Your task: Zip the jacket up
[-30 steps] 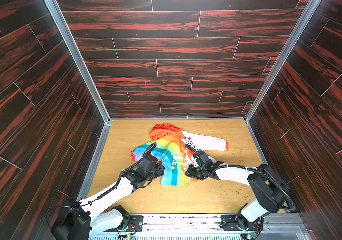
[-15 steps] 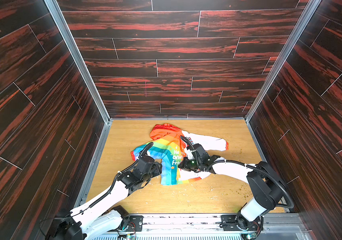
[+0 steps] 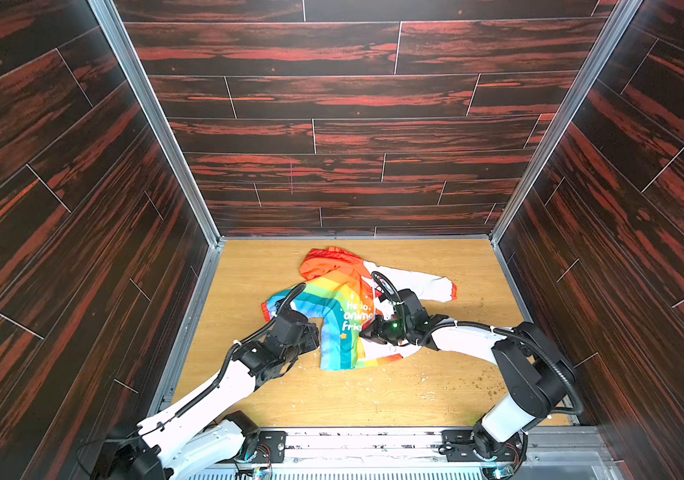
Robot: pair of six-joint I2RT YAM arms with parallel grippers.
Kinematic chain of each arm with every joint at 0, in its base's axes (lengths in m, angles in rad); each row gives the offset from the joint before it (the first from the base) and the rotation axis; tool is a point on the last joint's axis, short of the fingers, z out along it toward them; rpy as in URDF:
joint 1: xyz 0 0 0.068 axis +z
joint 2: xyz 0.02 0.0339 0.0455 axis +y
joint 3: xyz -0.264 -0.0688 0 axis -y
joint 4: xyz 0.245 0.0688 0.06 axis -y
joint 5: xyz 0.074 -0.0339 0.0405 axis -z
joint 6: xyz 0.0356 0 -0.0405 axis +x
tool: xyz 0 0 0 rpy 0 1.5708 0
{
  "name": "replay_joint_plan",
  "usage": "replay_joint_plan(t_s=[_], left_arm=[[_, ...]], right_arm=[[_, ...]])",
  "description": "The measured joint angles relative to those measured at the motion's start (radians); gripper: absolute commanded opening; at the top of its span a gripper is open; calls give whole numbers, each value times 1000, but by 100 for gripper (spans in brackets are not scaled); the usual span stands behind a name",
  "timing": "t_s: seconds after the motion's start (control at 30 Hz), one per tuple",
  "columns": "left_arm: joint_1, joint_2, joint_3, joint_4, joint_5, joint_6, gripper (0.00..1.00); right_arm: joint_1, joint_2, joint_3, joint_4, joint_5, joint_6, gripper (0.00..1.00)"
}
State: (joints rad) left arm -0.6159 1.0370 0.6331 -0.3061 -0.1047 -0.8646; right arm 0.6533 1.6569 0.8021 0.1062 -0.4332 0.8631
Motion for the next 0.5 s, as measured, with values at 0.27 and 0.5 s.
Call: replay_joint_plan(t_s=[0.27,0.5], left_arm=[[0,96,47,41,78,1,46],[-3,77,50,79,93,19,44]], right_arm=[[6,-10,66,-206,212,-64,19],[7,-200,73,-359,436,-154,93]])
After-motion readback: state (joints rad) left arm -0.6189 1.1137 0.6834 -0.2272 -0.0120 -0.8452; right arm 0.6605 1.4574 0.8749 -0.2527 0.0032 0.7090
